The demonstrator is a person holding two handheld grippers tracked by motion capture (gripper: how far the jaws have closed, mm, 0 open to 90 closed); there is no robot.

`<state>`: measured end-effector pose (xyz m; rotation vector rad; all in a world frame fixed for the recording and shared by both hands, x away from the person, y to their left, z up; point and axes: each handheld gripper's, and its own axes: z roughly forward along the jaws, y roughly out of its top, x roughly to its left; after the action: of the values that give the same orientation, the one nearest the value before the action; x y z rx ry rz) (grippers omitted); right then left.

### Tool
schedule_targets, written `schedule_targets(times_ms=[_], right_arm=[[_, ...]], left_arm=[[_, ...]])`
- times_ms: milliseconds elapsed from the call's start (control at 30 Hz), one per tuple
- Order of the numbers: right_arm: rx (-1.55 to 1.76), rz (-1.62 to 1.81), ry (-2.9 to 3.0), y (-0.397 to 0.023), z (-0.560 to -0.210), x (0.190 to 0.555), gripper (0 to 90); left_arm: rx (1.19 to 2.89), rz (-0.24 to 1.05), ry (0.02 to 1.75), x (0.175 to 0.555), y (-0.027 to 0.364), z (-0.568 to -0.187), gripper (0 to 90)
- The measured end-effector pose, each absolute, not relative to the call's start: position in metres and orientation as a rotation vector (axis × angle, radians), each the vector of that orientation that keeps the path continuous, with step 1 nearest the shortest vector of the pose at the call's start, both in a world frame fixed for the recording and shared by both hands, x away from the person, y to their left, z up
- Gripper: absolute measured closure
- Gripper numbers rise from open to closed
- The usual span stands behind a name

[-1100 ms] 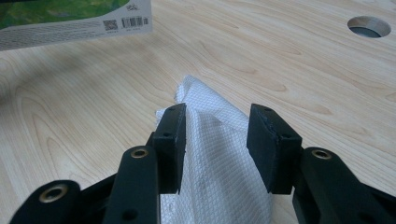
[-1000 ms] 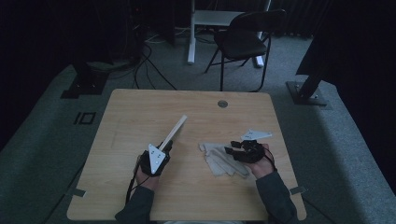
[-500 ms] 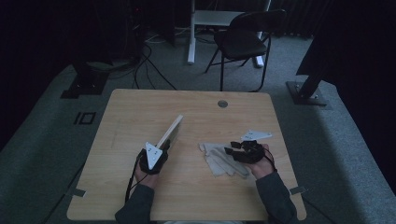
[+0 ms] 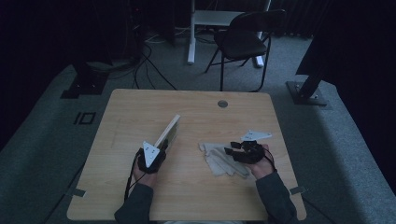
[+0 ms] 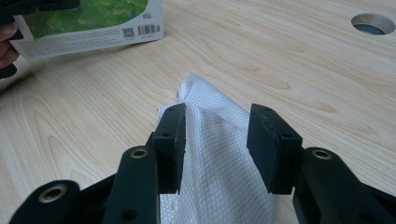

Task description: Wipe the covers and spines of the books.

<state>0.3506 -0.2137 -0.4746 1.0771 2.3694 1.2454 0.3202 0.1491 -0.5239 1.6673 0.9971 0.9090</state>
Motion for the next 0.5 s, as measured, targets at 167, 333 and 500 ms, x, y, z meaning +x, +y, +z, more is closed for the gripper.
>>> schedule_targets(times_ms=[167, 333, 500], right_arm=[[1.074, 1.253, 2.366, -0.2137, -0.4739, 0.3506, 56.7], [1.076, 1.251, 2.369, -0.2134, -0.4742, 0.3508, 56.6], [1.074, 1.253, 2.368, -0.2134, -0.4741, 0.3505, 56.3]], left_arm=[[1.682, 0.883, 1.016, 0.3223, 0.149, -0.5263, 77.4], [1.695, 0.879, 1.018, 0.323, 0.149, -0.5274, 77.4], [1.699, 0.872, 1.025, 0.3235, 0.1493, -0.5294, 77.4]])
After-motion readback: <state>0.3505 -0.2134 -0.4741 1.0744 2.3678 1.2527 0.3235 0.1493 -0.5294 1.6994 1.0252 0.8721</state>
